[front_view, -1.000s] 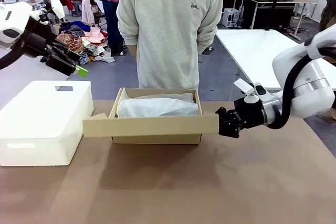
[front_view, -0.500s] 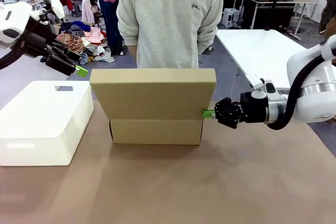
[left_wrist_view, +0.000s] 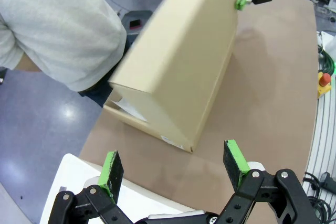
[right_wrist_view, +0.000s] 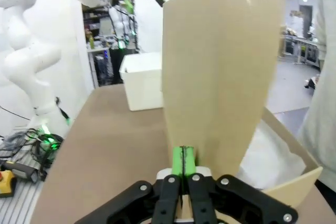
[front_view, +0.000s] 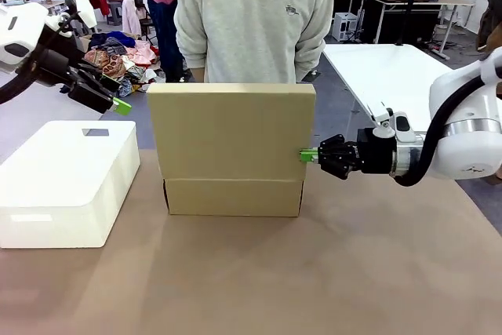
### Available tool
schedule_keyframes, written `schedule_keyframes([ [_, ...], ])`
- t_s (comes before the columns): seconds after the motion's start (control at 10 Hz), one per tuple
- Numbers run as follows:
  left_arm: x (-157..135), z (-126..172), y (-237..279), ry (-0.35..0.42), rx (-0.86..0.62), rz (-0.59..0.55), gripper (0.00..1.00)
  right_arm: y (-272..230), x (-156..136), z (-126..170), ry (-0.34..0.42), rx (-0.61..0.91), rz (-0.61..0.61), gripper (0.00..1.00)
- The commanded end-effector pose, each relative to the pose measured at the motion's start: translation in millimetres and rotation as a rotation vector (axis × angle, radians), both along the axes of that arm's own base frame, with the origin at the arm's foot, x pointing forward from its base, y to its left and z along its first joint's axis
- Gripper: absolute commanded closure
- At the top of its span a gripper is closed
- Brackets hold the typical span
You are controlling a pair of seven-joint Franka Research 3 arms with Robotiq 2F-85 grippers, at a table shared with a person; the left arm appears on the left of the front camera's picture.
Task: Pack the shoes into the box.
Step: Close the Shoes Box.
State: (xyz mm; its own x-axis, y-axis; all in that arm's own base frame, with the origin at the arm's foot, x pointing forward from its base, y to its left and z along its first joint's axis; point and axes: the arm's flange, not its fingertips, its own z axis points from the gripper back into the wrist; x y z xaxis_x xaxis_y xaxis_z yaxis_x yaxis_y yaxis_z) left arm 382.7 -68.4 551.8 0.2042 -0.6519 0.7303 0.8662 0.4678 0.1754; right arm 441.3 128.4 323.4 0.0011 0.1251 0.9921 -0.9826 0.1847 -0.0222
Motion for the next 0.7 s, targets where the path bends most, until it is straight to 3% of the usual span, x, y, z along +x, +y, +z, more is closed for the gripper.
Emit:
schedule_keyframes([
  [0.0,2,0,2,-0.007,-0.012,-0.018,0.0,14,14,9,-0.001,-0.095,-0.084,1.0],
  [0.4,2,0,2,-0.007,-0.012,-0.018,0.0,12,22,24,-0.008,-0.108,-0.001,1.0],
  [0.6,2,0,2,-0.007,-0.012,-0.018,0.0,7,22,13,-0.018,-0.104,-0.059,1.0],
])
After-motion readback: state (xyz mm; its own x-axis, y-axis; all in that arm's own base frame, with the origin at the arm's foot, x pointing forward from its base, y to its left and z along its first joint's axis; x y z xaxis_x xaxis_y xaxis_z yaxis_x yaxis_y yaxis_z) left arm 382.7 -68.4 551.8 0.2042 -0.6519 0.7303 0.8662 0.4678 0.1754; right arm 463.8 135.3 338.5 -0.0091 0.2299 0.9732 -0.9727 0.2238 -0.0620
